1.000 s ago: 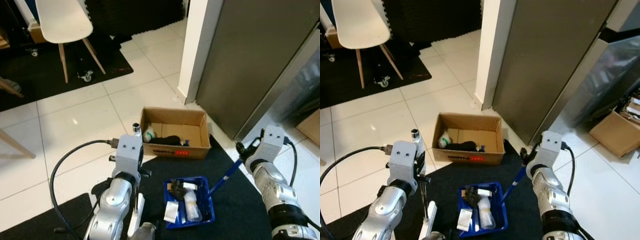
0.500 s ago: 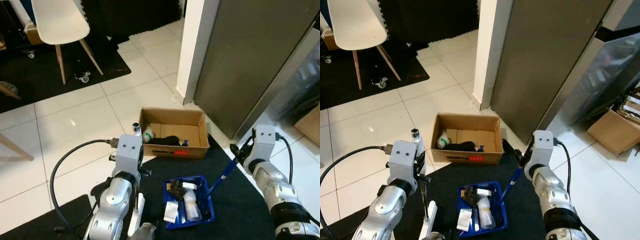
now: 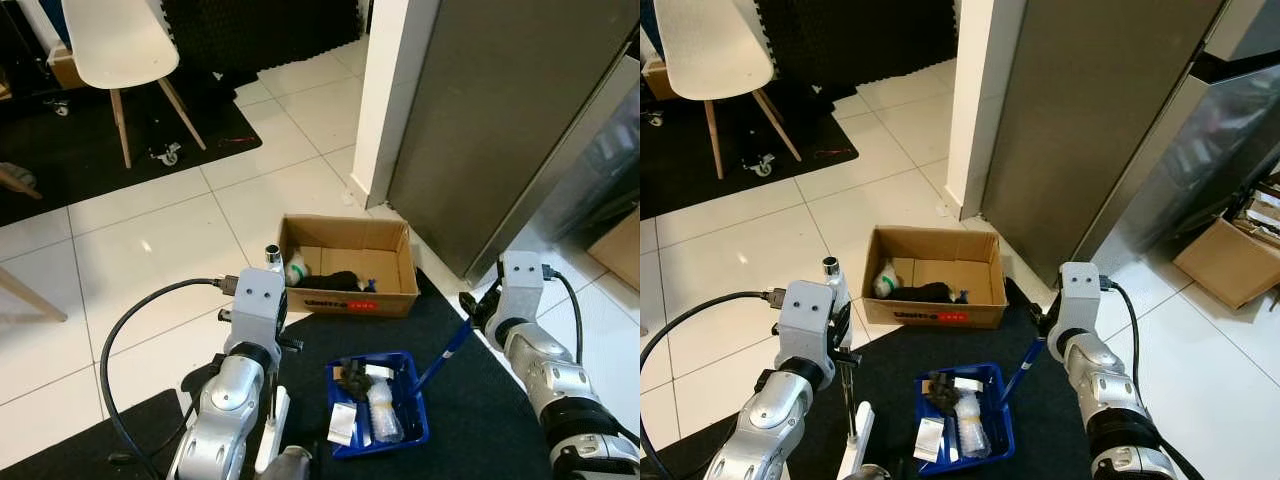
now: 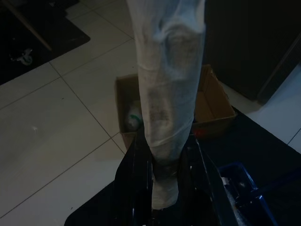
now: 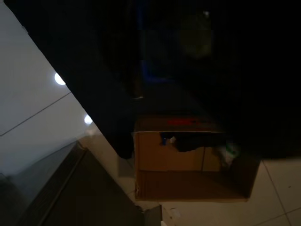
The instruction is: Sweep floor
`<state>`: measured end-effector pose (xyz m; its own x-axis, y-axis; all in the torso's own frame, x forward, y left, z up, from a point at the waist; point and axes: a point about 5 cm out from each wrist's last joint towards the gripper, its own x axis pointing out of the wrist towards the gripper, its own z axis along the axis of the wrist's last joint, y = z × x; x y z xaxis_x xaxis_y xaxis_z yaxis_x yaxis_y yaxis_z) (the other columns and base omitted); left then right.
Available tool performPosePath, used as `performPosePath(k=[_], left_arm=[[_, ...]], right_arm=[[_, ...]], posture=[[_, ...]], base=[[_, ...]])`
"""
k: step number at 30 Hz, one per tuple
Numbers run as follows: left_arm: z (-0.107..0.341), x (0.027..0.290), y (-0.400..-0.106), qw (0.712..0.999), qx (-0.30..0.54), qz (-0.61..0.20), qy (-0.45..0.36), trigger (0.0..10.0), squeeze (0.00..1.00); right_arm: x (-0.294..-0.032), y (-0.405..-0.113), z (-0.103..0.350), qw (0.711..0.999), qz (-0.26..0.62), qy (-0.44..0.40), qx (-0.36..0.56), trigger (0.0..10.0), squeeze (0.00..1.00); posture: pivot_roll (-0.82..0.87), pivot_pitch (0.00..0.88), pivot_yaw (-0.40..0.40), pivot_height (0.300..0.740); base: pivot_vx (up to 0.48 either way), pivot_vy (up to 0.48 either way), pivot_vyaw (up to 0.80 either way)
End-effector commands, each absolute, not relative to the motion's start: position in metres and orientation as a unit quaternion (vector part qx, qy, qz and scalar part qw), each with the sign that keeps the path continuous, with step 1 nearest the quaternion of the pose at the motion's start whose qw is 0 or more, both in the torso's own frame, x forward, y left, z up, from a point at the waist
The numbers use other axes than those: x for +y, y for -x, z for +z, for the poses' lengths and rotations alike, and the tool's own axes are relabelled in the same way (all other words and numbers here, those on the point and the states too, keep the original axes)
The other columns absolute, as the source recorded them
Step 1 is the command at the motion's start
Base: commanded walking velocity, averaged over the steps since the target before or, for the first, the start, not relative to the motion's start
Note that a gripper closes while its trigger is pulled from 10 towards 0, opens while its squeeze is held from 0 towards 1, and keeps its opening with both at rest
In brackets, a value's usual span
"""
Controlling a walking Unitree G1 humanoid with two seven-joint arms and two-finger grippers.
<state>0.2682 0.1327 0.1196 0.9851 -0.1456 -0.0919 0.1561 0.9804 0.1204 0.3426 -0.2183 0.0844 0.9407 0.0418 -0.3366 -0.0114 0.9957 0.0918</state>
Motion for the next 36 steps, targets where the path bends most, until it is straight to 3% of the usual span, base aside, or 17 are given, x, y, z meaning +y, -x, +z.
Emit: performPosePath(k=[1,17,18,19,24,36], left_arm=[[0.121,0.128,-0.268,0.995,0.032,-0.081,-0.057,10.0,0.0],[0.121,0.127,-0.271,0.994,0.03,-0.083,-0.057,10.0,0.0],[0.121,0.127,-0.271,0.994,0.029,-0.084,-0.057,10.0,0.0],[0.121,0.126,-0.271,0.994,0.029,-0.084,-0.056,10.0,0.0],[0.121,0.126,-0.271,0.994,0.029,-0.084,-0.056,10.0,0.0],[0.121,0.125,-0.273,0.994,0.032,-0.086,-0.052,10.0,0.0]], right_arm=[[-0.223,-0.339,0.079,0.982,0.004,-0.053,0.18,0.0,0.0],[-0.223,-0.339,0.081,0.981,0.009,-0.079,0.174,0.0,0.0],[-0.219,-0.341,0.084,0.982,0.017,-0.072,0.171,3.3,0.0],[-0.216,-0.342,0.086,0.983,0.028,-0.061,0.17,10.0,0.0],[-0.201,-0.347,0.101,0.987,0.062,-0.049,0.139,10.0,0.0],[-0.196,-0.361,0.129,0.994,0.0,-0.048,0.102,10.0,0.0]], posture=[[0.16,0.172,-0.022,0.74],[0.16,0.161,-0.022,0.74],[0.15,0.16,-0.023,0.74],[0.15,0.16,-0.023,0.74],[0.15,0.16,-0.023,0.74],[0.14,0.15,-0.021,0.74]], base=[[0.0,0.0,0.0],[0.0,0.0,0.0],[0.0,0.0,0.0],[0.0,0.0,0.0],[0.0,0.0,0.0],[0.0,0.0,0.0]])
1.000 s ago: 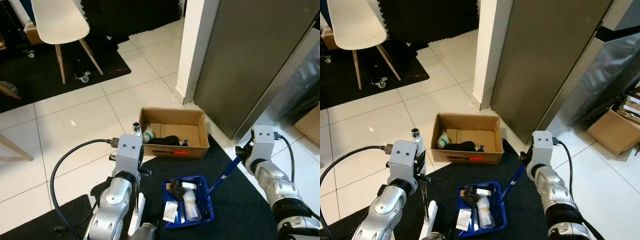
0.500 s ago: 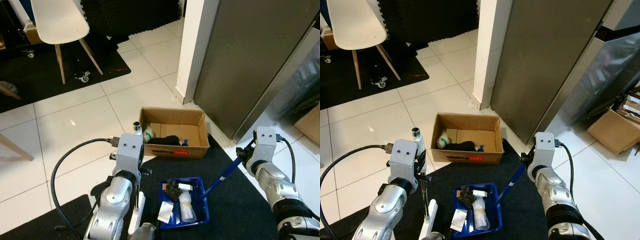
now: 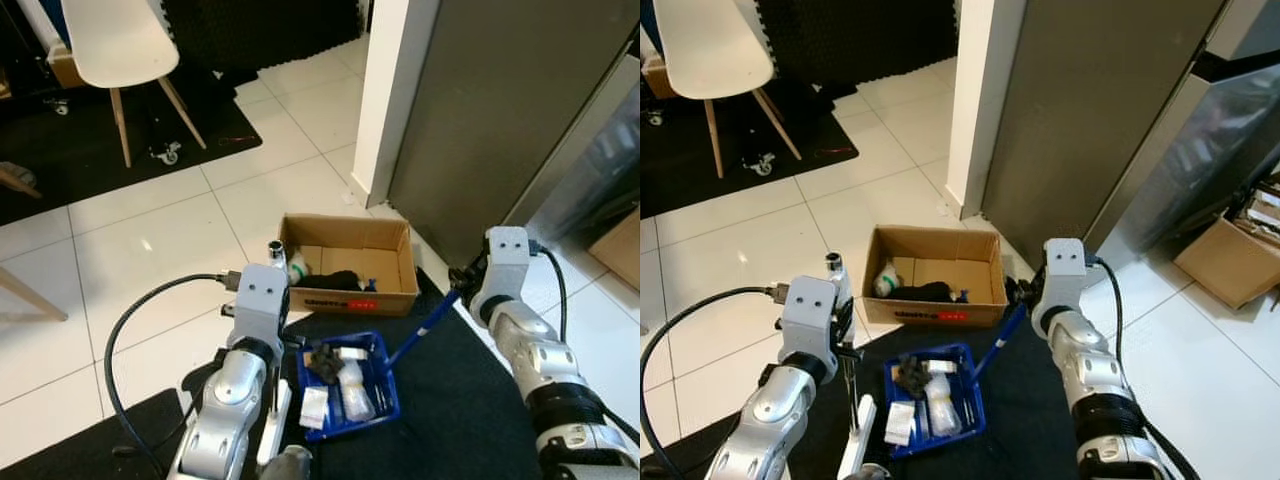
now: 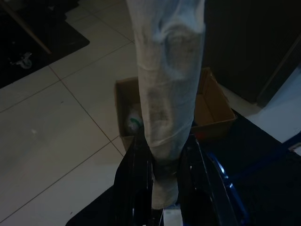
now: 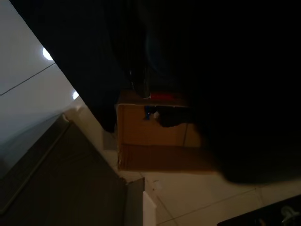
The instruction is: Sweep floor
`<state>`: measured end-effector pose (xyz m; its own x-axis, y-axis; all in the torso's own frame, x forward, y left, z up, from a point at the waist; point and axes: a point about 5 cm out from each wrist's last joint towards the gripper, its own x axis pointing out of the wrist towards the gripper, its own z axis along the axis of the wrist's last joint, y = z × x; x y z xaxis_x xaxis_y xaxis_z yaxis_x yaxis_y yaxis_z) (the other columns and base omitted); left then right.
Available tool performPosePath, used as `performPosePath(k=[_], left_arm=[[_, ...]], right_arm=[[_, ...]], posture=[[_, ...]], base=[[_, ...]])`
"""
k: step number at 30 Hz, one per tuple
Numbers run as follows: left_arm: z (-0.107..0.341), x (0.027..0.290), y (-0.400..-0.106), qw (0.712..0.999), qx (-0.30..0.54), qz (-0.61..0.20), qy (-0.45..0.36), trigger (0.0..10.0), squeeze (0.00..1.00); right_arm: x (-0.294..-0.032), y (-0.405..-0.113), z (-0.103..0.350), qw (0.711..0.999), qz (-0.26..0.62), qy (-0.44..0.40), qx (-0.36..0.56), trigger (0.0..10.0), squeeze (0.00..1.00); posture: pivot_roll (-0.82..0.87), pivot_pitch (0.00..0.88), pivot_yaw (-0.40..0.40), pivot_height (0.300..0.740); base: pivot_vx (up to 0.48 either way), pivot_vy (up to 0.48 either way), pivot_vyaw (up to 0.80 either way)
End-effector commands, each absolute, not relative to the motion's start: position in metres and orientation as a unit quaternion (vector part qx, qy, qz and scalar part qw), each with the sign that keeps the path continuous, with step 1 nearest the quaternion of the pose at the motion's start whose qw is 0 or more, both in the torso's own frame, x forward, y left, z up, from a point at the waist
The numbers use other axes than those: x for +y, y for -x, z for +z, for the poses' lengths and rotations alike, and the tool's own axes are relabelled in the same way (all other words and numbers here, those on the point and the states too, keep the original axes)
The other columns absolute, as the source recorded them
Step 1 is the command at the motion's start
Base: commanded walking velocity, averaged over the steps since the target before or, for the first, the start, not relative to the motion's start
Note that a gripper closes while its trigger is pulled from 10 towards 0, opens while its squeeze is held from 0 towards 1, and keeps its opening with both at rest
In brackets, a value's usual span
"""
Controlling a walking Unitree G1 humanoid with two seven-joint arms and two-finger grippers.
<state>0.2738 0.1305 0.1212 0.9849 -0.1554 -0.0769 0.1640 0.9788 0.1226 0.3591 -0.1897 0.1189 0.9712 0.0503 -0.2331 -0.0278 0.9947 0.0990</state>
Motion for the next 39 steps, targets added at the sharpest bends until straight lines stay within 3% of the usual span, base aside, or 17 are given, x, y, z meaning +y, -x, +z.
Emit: performPosePath(k=[1,6,12,25,39], left_arm=[[0.121,0.125,-0.273,0.994,0.033,-0.087,-0.053,10.0,0.0],[0.122,0.126,-0.272,0.994,0.038,-0.089,-0.052,10.0,0.0],[0.127,0.127,-0.265,0.993,0.051,-0.106,0.012,10.0,0.0],[0.126,0.127,-0.259,0.989,0.077,-0.122,0.034,10.0,0.0],[0.129,0.126,-0.263,0.989,0.079,-0.122,0.023,10.0,0.0]], right_arm=[[-0.199,-0.362,0.131,0.994,-0.02,-0.041,0.096,10.0,0.0],[-0.206,-0.365,0.14,0.995,-0.07,-0.012,0.071,10.0,0.0],[-0.219,-0.367,0.152,0.99,-0.136,-0.015,0.017,10.0,0.0],[-0.22,-0.381,0.184,0.989,-0.146,0.001,-0.03,10.0,0.0],[-0.214,-0.401,0.229,0.993,-0.083,0.069,-0.038,10.0,0.0]], posture=[[0.14,0.148,-0.021,0.74],[0.14,0.148,-0.019,0.74],[0.14,0.14,-0.012,0.74],[0.14,0.131,-0.011,0.74],[0.14,0.122,-0.01,0.74]], base=[[0.0,0.0,0.0],[0.0,0.0,0.0],[0.0,0.0,0.0],[0.0,0.0,0.0],[0.0,0.0,0.0]])
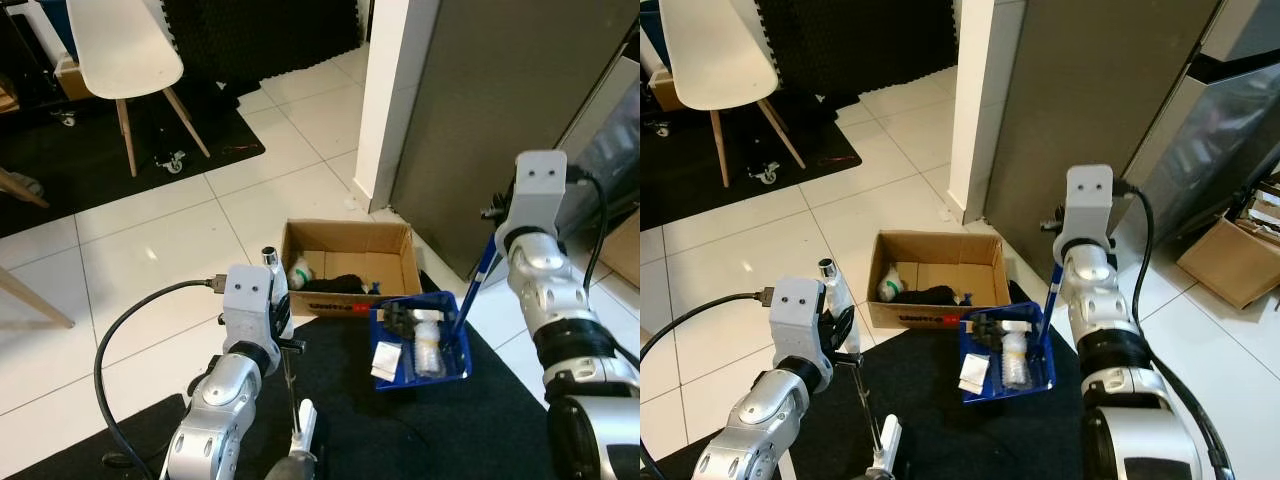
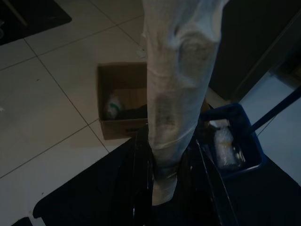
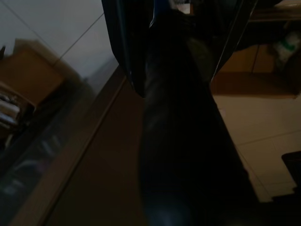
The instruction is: Sweep floor
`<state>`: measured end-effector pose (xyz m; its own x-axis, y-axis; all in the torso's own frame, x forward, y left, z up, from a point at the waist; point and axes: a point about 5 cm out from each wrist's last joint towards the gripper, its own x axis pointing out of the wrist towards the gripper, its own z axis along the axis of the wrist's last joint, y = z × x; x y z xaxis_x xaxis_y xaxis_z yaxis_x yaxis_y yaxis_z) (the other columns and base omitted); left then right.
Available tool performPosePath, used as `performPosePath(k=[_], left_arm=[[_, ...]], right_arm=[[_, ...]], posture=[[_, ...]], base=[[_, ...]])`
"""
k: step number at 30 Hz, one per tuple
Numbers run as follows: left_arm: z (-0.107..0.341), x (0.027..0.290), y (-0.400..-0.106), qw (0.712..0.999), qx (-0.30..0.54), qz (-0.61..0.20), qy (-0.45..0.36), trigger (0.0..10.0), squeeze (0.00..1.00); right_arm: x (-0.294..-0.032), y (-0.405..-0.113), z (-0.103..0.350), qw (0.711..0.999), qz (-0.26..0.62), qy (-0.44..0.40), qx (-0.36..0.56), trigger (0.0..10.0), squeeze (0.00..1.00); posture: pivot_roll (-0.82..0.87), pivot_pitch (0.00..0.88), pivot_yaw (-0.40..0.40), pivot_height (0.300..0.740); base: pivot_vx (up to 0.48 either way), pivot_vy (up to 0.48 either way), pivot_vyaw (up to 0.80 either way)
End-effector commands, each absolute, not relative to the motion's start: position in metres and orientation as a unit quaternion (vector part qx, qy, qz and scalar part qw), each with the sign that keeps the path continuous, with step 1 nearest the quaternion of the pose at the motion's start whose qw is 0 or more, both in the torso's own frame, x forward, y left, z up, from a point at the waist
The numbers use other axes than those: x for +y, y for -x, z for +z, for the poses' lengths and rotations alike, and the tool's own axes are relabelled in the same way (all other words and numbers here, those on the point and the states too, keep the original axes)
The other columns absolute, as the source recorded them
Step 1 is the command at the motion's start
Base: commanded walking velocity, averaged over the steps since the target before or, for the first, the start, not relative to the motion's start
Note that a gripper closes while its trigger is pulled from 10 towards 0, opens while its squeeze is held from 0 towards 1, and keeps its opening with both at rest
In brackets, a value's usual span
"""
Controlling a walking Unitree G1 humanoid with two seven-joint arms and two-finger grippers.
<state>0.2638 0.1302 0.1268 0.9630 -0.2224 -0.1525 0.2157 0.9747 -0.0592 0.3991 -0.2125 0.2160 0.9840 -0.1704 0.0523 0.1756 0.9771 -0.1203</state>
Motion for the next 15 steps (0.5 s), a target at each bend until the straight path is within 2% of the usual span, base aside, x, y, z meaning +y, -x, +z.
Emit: performPosePath(k=[1,7,15], left_arm=[[0.129,0.126,-0.263,0.989,0.079,-0.122,0.023,10.0,0.0],[0.129,0.125,-0.265,0.989,0.079,-0.122,0.022,10.0,0.0],[0.129,0.124,-0.266,0.989,0.08,-0.124,0.021,10.0,0.0]], right_arm=[[-0.214,-0.402,0.233,0.993,-0.08,0.073,-0.04,10.0,0.0],[-0.231,-0.405,0.245,0.991,-0.098,0.08,-0.037,10.0,0.0],[-0.234,-0.409,0.261,0.993,-0.086,0.067,-0.039,10.0,0.0]], posture=[[0.14,0.122,-0.01,0.74],[0.13,0.118,-0.014,0.74],[0.13,0.113,-0.012,0.74]], base=[[0.0,0.0,0.0],[0.0,0.0,0.0],[0.0,0.0,0.0]])
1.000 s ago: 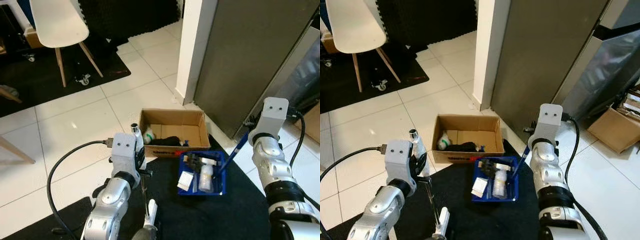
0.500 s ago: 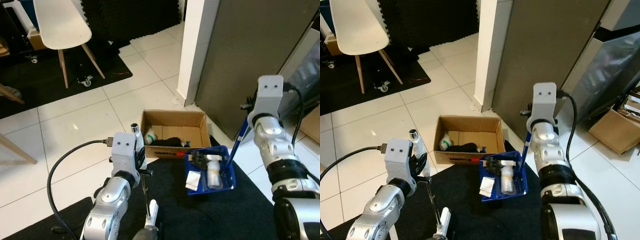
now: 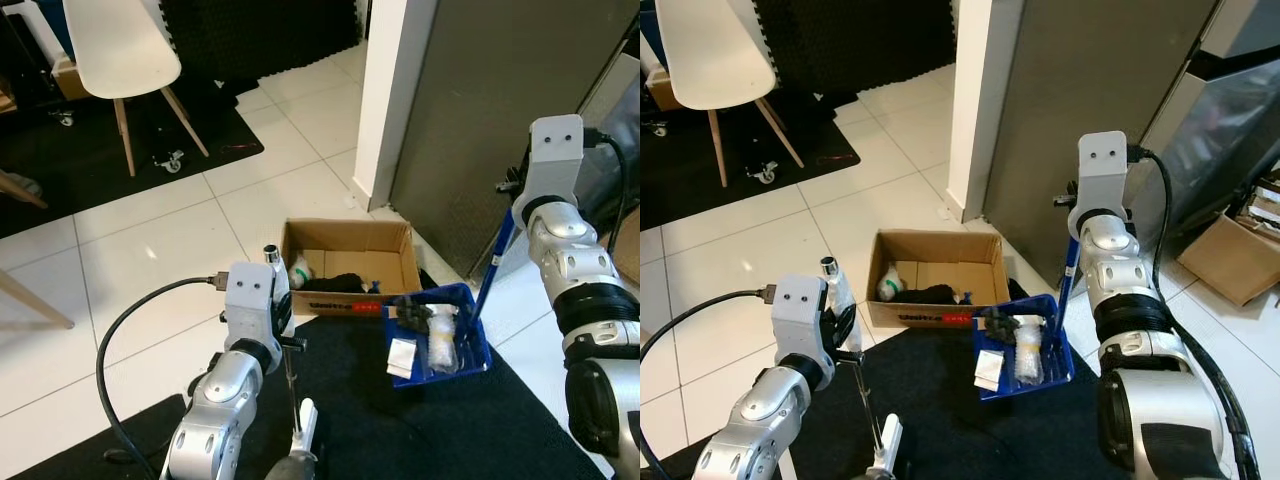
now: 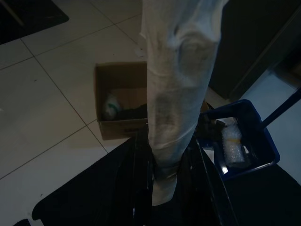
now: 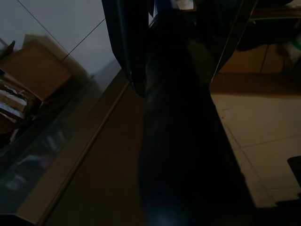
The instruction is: Sweep floor
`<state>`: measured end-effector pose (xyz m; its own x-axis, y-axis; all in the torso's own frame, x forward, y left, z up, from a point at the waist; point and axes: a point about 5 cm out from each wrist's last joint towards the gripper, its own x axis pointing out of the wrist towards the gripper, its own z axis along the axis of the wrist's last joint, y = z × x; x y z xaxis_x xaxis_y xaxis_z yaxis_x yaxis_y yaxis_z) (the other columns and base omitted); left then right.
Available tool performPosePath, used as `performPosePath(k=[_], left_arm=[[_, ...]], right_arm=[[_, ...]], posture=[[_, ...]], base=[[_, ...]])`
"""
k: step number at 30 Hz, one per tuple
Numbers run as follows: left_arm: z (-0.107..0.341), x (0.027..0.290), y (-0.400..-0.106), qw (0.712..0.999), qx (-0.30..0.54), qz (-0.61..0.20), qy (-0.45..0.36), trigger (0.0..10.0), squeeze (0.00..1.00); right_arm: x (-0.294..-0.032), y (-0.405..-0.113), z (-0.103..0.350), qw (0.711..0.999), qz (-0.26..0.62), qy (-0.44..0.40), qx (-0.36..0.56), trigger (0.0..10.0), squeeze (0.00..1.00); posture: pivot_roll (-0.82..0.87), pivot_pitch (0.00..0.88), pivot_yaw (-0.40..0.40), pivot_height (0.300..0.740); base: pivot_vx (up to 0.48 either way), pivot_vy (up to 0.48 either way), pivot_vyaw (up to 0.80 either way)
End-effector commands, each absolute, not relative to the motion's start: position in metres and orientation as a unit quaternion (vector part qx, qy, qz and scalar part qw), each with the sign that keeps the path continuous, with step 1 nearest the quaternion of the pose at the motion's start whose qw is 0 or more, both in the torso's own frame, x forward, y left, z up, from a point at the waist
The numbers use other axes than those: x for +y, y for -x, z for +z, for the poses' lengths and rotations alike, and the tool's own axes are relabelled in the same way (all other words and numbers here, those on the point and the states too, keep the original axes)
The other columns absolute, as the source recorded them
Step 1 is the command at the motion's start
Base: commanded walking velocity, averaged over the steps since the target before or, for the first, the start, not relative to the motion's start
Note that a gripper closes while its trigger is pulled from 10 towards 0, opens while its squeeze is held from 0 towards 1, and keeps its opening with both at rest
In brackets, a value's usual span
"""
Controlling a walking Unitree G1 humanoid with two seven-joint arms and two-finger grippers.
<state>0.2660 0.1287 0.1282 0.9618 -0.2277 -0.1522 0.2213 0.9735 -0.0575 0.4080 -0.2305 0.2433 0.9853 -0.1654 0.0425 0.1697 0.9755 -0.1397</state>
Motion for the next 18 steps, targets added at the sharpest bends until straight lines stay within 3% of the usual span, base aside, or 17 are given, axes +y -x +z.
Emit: performPosePath(k=[1,9,18], left_arm=[[0.129,0.124,-0.267,0.989,0.079,-0.124,0.021,10.0,0.0],[0.129,0.122,-0.268,0.989,0.079,-0.124,0.022,10.0,0.0],[0.128,0.122,-0.267,0.989,0.08,-0.123,0.022,10.0,0.0]], right_arm=[[-0.234,-0.409,0.262,0.993,-0.084,0.068,-0.038,10.0,0.0],[-0.244,-0.411,0.271,0.993,-0.07,0.089,-0.034,10.0,0.0],[-0.245,-0.412,0.283,0.997,-0.052,0.026,-0.041,10.0,0.0]], posture=[[0.13,0.109,-0.015,0.74],[0.13,0.105,-0.018,0.74],[0.13,0.11,-0.016,0.74]], base=[[0.0,0.0,0.0],[0.0,0.0,0.0],[0.0,0.0,0.0]])
